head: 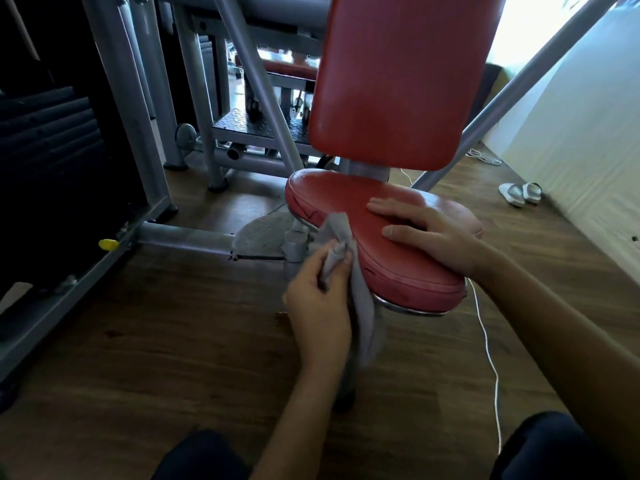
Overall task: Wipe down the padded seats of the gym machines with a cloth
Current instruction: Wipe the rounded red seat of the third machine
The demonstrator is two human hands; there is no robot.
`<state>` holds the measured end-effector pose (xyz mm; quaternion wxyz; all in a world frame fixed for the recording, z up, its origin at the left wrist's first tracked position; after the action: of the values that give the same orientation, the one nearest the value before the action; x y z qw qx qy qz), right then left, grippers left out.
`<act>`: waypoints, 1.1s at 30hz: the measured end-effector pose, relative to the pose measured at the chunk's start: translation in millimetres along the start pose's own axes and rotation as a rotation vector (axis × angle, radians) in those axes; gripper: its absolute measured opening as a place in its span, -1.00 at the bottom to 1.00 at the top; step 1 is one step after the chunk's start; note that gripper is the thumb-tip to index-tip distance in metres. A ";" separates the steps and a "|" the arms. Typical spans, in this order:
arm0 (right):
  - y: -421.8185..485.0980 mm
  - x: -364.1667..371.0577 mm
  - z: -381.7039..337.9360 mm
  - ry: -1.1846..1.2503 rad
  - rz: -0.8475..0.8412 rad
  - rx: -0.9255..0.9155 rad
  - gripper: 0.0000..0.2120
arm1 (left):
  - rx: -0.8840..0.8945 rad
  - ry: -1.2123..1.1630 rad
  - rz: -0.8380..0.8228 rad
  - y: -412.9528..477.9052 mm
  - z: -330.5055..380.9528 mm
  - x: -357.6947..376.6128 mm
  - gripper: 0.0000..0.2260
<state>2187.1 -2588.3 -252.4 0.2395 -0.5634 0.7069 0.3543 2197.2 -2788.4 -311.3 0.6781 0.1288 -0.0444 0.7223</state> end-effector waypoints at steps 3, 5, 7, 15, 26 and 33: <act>-0.3 0.5 2.9 -0.009 -0.001 -0.011 -0.38 | 0.013 -0.051 -0.016 -19.6 1.5 -1.0 -0.87; 0.8 0.4 2.4 -0.024 0.001 -0.012 -0.36 | 0.020 -0.048 0.003 -8.5 3.7 1.3 -0.85; 2.6 0.3 3.0 -0.030 0.012 0.002 -0.34 | 0.018 -0.030 0.022 6.4 5.3 2.9 -0.82; 4.9 2.6 2.8 -0.015 0.021 -0.012 -0.44 | 0.048 -0.010 -0.011 -22.5 8.2 -2.0 -0.59; 1.9 1.1 0.3 0.017 0.029 -0.021 -0.47 | -0.036 -0.015 0.084 -8.3 -7.4 5.2 -0.73; 18.0 5.5 -0.5 -0.051 0.033 -0.027 -0.34 | -0.012 0.011 -0.010 23.1 -4.4 2.9 -0.66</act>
<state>2168.4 -2590.0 -251.9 0.2439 -0.5457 0.7048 0.3819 2173.5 -2786.3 -312.2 0.6829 0.1210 -0.0444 0.7191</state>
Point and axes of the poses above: each hand's wrist, its own y-axis towards the middle knuckle, its own x-axis out of the palm, z = x × y, the point moved 5 cm from there along y, towards the middle knuckle, and after that the axes turned 10 degrees about z, right-handed, at the moved point
